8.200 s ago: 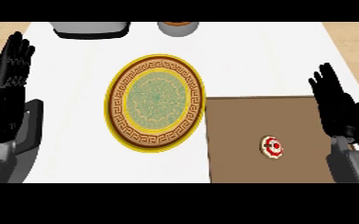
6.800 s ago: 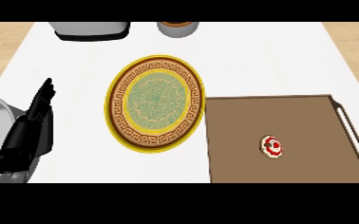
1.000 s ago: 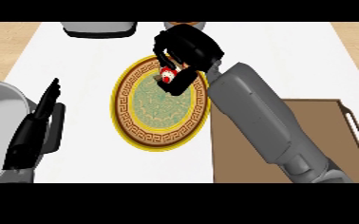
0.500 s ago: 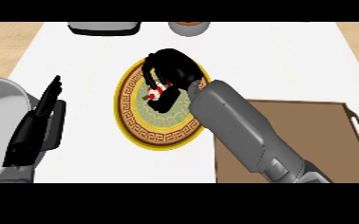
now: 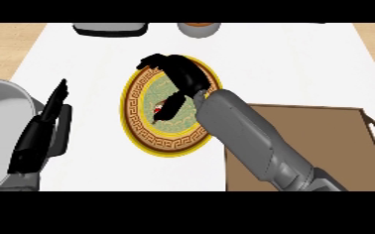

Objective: Pick the cupcake from the tray and place it in the plate

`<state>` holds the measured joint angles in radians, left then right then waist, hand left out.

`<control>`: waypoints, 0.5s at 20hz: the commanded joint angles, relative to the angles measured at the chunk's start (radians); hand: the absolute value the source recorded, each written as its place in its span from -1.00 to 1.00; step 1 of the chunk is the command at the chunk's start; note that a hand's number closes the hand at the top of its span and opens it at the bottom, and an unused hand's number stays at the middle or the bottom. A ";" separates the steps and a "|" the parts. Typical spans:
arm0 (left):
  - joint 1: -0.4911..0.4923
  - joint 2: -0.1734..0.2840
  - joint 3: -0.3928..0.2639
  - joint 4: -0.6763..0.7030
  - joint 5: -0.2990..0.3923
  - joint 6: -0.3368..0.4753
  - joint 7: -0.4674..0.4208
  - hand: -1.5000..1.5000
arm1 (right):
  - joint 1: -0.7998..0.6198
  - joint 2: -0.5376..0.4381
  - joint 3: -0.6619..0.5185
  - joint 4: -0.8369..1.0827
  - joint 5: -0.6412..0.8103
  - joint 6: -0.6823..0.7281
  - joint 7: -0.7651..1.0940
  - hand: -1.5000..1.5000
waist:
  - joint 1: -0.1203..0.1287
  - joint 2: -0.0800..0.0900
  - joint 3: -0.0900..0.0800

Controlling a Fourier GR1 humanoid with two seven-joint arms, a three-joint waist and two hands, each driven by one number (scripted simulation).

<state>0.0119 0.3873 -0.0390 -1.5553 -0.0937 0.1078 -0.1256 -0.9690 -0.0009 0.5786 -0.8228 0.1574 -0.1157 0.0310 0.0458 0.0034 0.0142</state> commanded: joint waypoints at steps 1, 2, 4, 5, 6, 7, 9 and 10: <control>0.026 0.014 0.021 0.076 0.004 -0.019 0.015 0.00 | -0.016 0.001 -0.066 -0.014 -0.125 -0.087 -0.049 -1.00 | 0.005 0.009 -0.014; 0.050 0.010 0.032 0.068 0.014 -0.016 0.006 0.00 | -0.017 0.001 -0.104 0.006 -0.120 -0.093 -0.052 -1.00 | -0.008 0.005 -0.014; 0.042 0.028 0.046 0.066 0.009 -0.022 0.008 0.00 | -0.006 0.001 -0.164 0.017 -0.143 -0.143 -0.062 -1.00 | -0.017 0.004 -0.014; 0.022 0.005 0.025 0.081 -0.006 -0.010 0.025 0.00 | -0.046 0.001 -0.187 0.049 -0.156 -0.148 -0.049 -1.00 | -0.017 0.006 -0.014; 0.007 0.028 0.071 0.102 0.027 -0.029 0.012 0.00 | -0.003 0.001 -0.197 0.046 -0.158 -0.169 -0.073 -1.00 | -0.026 0.004 -0.014; 0.067 0.000 0.039 0.058 0.014 -0.014 0.009 0.00 | -0.026 -0.041 -0.254 0.084 -0.172 -0.118 -0.103 -1.00 | -0.020 0.004 -0.014; 0.054 -0.006 0.029 0.061 -0.013 -0.003 0.015 0.00 | 0.007 -0.029 -0.292 0.084 -0.211 -0.100 -0.139 -1.00 | -0.029 0.003 -0.014; 0.045 0.000 0.035 0.057 0.011 -0.024 0.020 0.00 | -0.028 -0.084 -0.366 0.121 -0.272 -0.034 -0.188 -1.00 | -0.015 0.012 -0.013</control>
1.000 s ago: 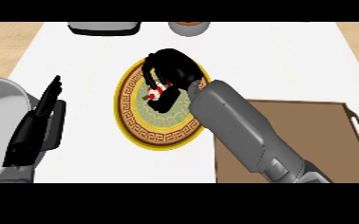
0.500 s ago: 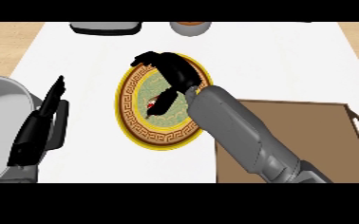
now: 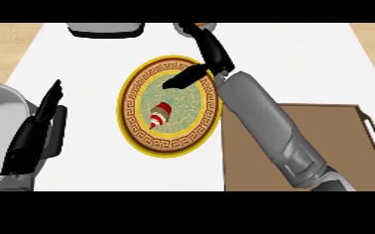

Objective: Pick the cupcake from the tray and place it in the plate

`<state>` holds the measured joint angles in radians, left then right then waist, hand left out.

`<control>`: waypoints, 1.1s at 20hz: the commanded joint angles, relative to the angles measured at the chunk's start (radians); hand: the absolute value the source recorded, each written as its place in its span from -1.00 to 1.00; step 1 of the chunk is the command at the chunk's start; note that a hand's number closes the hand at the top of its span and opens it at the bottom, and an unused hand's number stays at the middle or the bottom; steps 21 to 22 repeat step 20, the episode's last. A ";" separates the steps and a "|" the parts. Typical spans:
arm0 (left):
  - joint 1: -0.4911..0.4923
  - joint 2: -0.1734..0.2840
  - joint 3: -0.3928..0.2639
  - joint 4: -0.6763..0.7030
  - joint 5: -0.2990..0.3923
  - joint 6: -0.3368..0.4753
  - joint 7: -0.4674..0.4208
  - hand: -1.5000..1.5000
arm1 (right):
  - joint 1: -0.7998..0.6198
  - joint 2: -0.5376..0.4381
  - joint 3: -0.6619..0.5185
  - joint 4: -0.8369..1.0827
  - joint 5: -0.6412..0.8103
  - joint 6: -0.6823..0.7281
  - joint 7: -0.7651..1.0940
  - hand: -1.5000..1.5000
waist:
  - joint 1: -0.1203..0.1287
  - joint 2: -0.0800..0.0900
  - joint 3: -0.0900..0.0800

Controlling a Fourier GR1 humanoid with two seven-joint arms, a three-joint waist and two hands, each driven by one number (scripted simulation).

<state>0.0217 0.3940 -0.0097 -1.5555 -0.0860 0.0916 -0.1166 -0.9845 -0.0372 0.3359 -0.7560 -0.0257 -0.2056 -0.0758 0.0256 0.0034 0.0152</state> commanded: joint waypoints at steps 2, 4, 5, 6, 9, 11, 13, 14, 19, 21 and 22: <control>0.057 -0.008 0.012 0.054 0.000 -0.003 0.005 0.00 | 0.052 -0.059 -0.155 0.041 -0.133 0.108 -0.144 -1.00 | -0.005 0.007 -0.014; 0.038 -0.006 0.011 0.046 -0.003 -0.010 0.010 0.00 | -0.010 -0.112 -0.216 0.120 -0.166 0.186 -0.176 -1.00 | 0.006 0.011 -0.014; 0.036 0.028 0.048 0.065 0.015 -0.032 0.005 0.00 | 0.044 -0.161 -0.221 0.102 -0.173 0.232 -0.219 -1.00 | -0.005 0.008 -0.014; 0.021 -0.009 0.013 0.046 -0.014 -0.002 0.006 0.00 | 0.005 -0.180 -0.245 0.175 -0.172 0.262 -0.273 -1.00 | 0.010 0.015 -0.014; 0.041 -0.001 0.036 0.045 0.003 -0.014 0.012 0.00 | 0.032 -0.240 -0.271 0.200 -0.188 0.357 -0.337 -1.00 | 0.005 0.010 -0.014; 0.040 -0.009 0.030 0.057 0.005 -0.021 -0.007 0.00 | -0.009 -0.275 -0.277 0.257 -0.164 0.383 -0.400 -1.00 | 0.018 0.016 -0.014; 0.030 -0.005 0.034 0.021 0.012 -0.029 0.021 0.00 | -0.001 -0.297 -0.272 0.314 -0.140 0.419 -0.459 -1.00 | 0.019 0.015 -0.014; 0.037 -0.049 -0.009 0.077 -0.033 0.004 -0.015 0.00 | -0.027 -0.311 -0.273 0.327 -0.139 0.437 -0.446 -1.00 | 0.019 0.019 -0.014; 0.031 -0.031 0.016 0.068 -0.022 -0.016 -0.016 0.00 | -0.029 -0.364 -0.304 0.437 -0.126 0.485 -0.541 -1.00 | 0.027 0.020 -0.014; 0.039 -0.033 0.005 0.054 -0.028 -0.019 -0.007 0.00 | -0.056 -0.403 -0.317 0.451 -0.136 0.529 -0.518 -1.00 | 0.029 0.019 -0.014; 0.039 -0.033 0.005 0.054 -0.028 -0.019 -0.007 0.00 | -0.056 -0.403 -0.317 0.451 -0.136 0.529 -0.518 -1.00 | 0.029 0.019 -0.014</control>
